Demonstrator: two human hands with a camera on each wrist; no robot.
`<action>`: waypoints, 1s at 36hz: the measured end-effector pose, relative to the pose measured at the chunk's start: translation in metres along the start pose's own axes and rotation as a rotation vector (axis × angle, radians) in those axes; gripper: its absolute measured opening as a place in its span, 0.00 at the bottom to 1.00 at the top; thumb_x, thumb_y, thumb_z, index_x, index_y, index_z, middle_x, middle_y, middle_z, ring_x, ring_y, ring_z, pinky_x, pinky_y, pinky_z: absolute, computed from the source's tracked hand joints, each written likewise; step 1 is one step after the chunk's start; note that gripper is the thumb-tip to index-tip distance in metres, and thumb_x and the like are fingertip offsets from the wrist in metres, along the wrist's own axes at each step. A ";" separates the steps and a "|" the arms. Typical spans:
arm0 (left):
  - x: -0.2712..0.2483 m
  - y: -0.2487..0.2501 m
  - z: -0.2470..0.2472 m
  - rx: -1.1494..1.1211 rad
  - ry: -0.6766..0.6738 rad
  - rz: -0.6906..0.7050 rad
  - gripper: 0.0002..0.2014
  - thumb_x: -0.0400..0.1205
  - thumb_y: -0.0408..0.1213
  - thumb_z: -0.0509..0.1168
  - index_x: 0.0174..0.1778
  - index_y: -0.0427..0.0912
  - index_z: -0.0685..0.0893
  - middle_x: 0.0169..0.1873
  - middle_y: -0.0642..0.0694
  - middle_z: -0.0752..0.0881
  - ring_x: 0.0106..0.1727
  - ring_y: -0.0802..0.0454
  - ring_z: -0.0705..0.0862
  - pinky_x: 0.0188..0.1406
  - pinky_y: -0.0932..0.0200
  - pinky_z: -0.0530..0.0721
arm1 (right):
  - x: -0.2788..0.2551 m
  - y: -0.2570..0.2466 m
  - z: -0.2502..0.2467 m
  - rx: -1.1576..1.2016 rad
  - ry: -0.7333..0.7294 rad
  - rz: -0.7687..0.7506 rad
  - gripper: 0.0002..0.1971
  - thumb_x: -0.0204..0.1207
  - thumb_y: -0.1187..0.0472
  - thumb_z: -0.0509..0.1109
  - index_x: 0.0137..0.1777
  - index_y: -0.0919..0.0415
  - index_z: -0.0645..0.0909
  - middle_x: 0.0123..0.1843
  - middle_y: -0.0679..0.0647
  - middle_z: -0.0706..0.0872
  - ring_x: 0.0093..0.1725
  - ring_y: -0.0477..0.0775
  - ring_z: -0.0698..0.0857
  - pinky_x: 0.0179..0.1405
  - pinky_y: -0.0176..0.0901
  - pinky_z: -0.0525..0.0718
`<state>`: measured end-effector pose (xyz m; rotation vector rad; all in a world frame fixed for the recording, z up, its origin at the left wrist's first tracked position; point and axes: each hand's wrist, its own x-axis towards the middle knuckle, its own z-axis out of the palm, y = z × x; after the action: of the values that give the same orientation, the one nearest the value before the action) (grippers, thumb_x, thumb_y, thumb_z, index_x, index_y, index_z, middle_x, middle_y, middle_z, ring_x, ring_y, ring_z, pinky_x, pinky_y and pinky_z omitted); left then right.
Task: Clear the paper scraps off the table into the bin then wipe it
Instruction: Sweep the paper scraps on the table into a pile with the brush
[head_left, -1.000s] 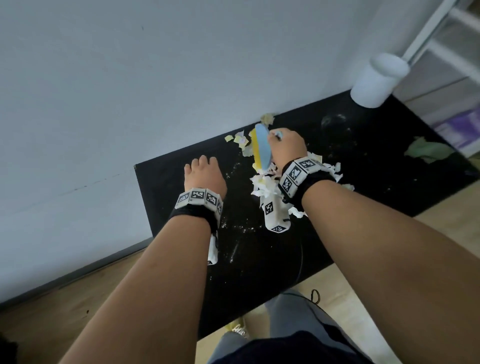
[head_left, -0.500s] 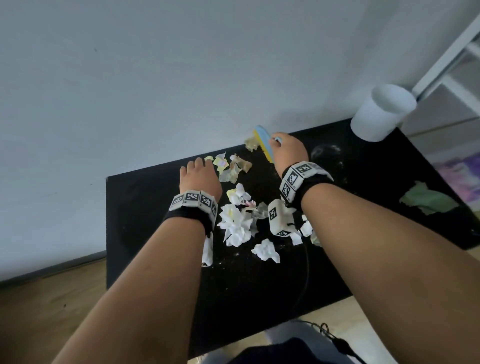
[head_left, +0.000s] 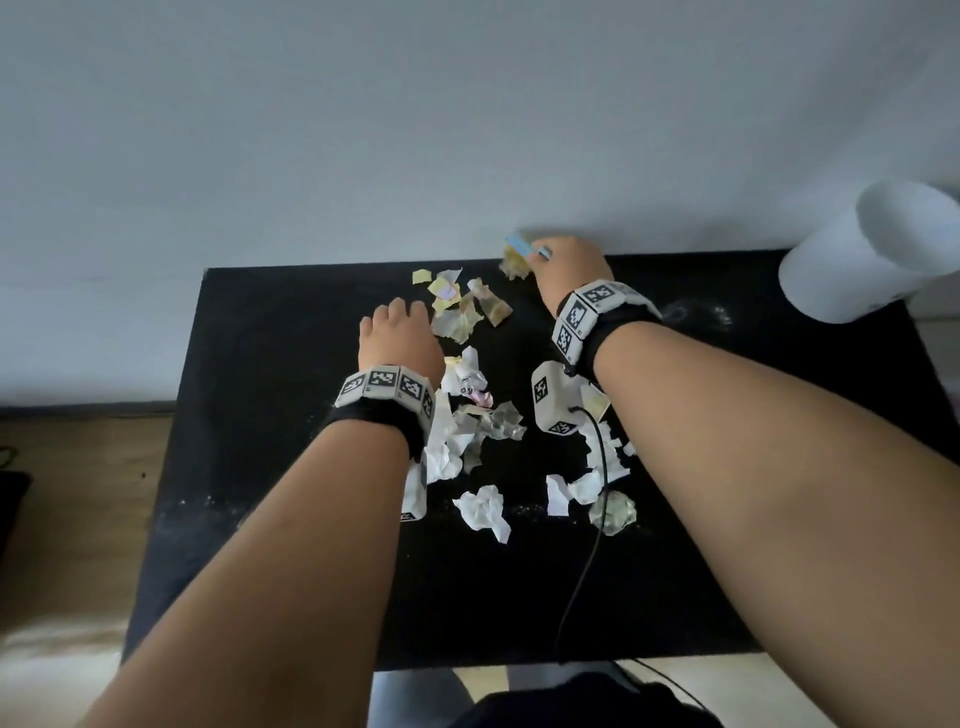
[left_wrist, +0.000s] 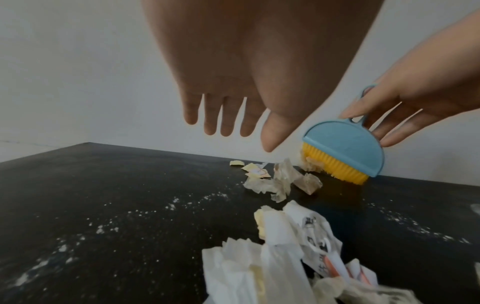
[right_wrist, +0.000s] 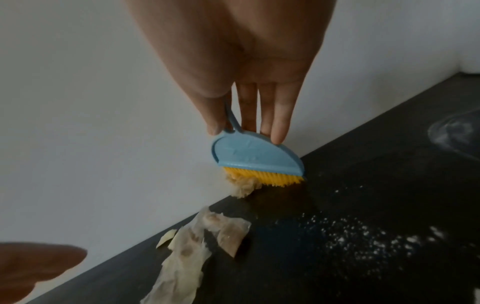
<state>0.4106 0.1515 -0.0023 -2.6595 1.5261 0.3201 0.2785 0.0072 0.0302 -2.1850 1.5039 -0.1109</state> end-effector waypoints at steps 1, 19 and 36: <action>0.000 -0.001 0.000 0.000 -0.004 -0.012 0.19 0.83 0.37 0.59 0.71 0.41 0.72 0.66 0.43 0.77 0.70 0.43 0.74 0.74 0.46 0.69 | -0.002 -0.002 0.002 0.008 -0.010 -0.009 0.17 0.83 0.62 0.56 0.31 0.59 0.71 0.27 0.53 0.70 0.37 0.59 0.73 0.35 0.43 0.64; -0.011 -0.028 -0.006 -0.003 0.032 -0.113 0.20 0.84 0.41 0.60 0.72 0.41 0.72 0.69 0.42 0.74 0.73 0.42 0.71 0.76 0.45 0.67 | 0.016 -0.060 0.023 0.066 0.039 -0.350 0.14 0.80 0.62 0.60 0.32 0.57 0.77 0.33 0.57 0.76 0.34 0.56 0.73 0.22 0.37 0.61; -0.039 -0.040 0.004 -0.004 0.012 -0.186 0.20 0.83 0.38 0.59 0.72 0.41 0.72 0.69 0.42 0.74 0.72 0.43 0.72 0.76 0.45 0.67 | 0.000 -0.057 0.039 -0.167 -0.250 -0.277 0.15 0.75 0.64 0.59 0.26 0.58 0.67 0.25 0.52 0.67 0.28 0.54 0.66 0.23 0.42 0.60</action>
<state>0.4259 0.2053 -0.0001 -2.7835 1.2679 0.2971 0.3405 0.0363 0.0204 -2.4256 1.1051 0.1979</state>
